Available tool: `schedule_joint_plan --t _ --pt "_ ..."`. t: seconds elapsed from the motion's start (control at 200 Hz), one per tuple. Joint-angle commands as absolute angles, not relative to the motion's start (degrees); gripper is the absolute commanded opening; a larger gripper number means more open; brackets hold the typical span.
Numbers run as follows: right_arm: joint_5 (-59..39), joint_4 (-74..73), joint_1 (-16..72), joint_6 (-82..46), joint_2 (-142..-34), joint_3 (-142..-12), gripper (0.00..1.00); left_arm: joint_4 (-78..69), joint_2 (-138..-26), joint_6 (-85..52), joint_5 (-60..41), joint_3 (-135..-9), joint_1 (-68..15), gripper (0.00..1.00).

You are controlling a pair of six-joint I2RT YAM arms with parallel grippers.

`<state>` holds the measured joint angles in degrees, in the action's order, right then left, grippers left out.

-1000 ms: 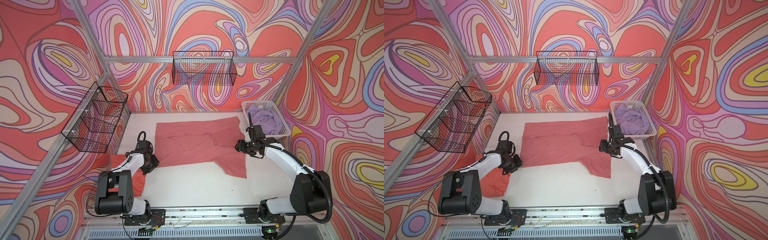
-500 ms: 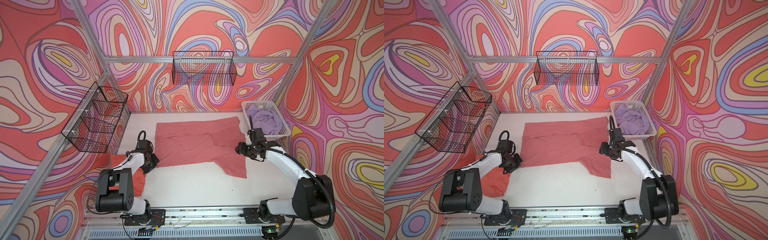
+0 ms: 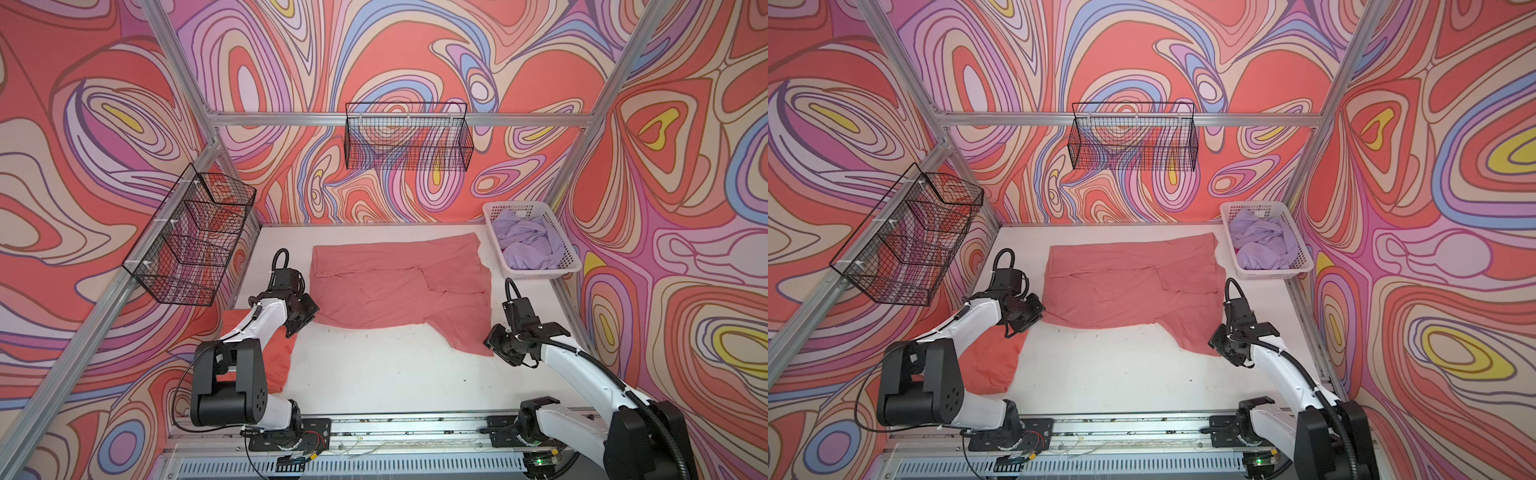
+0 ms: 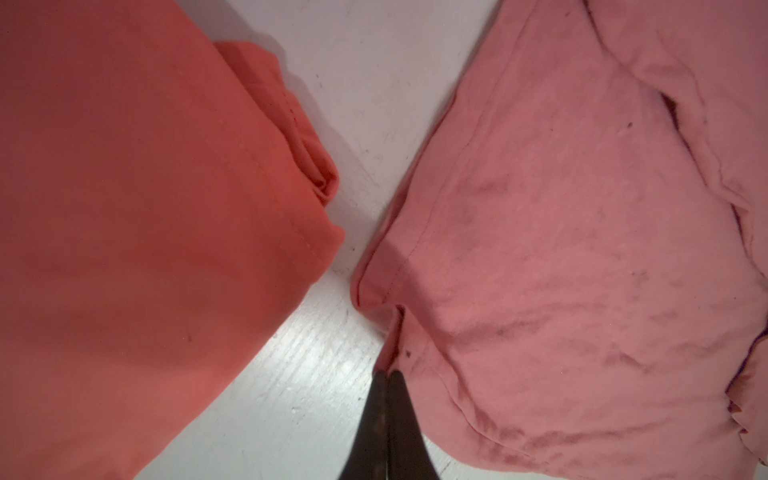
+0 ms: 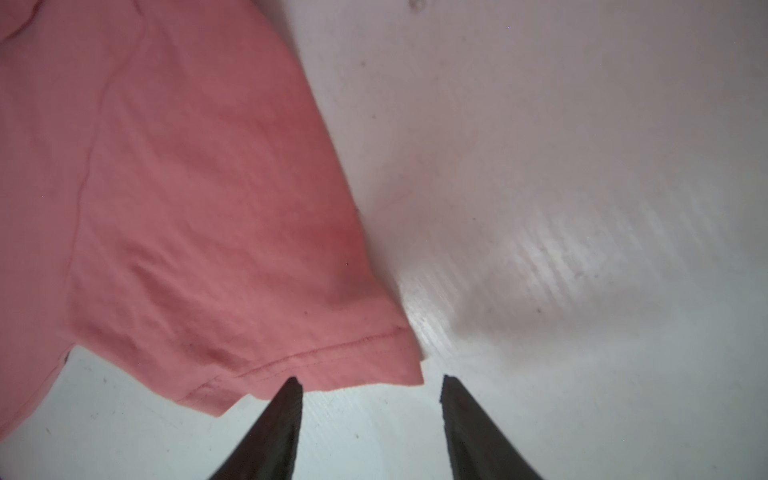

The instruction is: Fold and stack the t-shirts

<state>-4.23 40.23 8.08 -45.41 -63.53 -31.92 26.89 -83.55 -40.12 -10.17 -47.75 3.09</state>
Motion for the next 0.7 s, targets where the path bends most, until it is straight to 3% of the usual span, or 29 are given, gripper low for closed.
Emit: schedule_joint_plan --t 0.0,0.18,0.401,0.556,0.691 --pt "-1.4 38.4 8.3 -48.0 -65.7 -31.8 0.49 27.2 -83.1 -41.0 -10.6 -48.1 3.2 0.00" --pt "-2.7 36.4 8.3 -48.2 -66.5 -29.6 0.40 27.1 -82.6 -40.9 -10.5 -47.2 3.2 0.00" --pt "-4.6 33.4 8.3 -48.0 -68.6 -26.6 0.36 26.6 -83.1 -41.2 -11.0 -46.8 3.2 0.00" --pt "-3.7 33.9 8.3 -48.3 -67.4 -26.4 0.14 27.0 -83.1 -40.8 -10.5 -47.2 3.2 0.00" --pt "-4.3 34.1 8.3 -48.3 -67.1 -26.5 0.13 27.0 -83.1 -40.9 -10.8 -47.1 3.2 0.00"
